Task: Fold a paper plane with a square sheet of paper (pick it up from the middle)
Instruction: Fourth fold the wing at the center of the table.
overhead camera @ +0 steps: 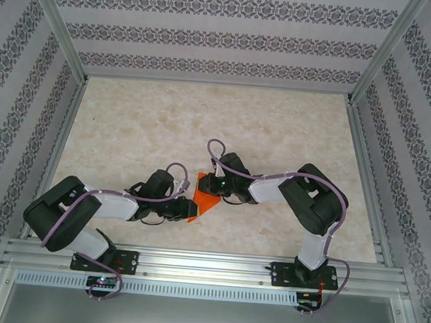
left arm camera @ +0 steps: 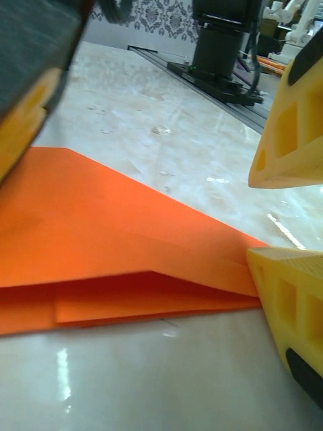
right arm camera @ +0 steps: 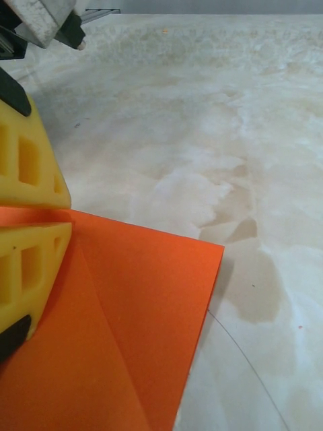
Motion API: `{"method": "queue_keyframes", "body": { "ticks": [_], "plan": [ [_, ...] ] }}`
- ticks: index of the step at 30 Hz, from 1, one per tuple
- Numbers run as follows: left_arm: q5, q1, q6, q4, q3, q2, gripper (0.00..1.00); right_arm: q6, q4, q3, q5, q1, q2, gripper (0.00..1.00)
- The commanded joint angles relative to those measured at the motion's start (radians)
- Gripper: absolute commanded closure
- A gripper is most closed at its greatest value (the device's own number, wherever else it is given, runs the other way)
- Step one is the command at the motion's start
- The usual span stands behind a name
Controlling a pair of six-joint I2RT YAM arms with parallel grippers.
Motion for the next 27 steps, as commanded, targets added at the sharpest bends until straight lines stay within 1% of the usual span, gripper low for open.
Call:
{"method": "queue_keyframes", "body": {
  "ticks": [1,8,13,15,19,24,25,27],
  "plan": [
    [0.034,-0.003,0.067,-0.213,-0.022,-0.035,0.68,-0.010,-0.192,-0.054,0.114,0.014,0.091,0.85],
    [0.017,-0.013,0.126,-0.329,-0.006,-0.016,0.68,-0.009,-0.194,-0.049,0.119,0.016,0.089,0.85],
    [0.017,-0.026,0.128,-0.355,-0.010,-0.035,0.68,-0.006,-0.195,-0.046,0.122,0.015,0.088,0.84],
    [0.016,-0.027,0.125,-0.384,-0.005,-0.074,0.68,-0.005,-0.194,-0.046,0.121,0.017,0.088,0.84],
    [0.007,-0.027,0.105,-0.427,0.016,-0.201,0.66,-0.003,-0.192,-0.048,0.121,0.018,0.089,0.83],
    [-0.103,-0.023,0.058,-0.431,0.055,-0.373,0.66,-0.003,-0.190,-0.049,0.119,0.018,0.089,0.83],
    [-0.134,-0.021,0.047,-0.426,0.065,-0.392,0.65,-0.001,-0.189,-0.047,0.118,0.018,0.090,0.83],
    [-0.158,-0.018,0.038,-0.397,0.081,-0.398,0.65,-0.002,-0.187,-0.043,0.113,0.018,0.093,0.83]
  ]
}}
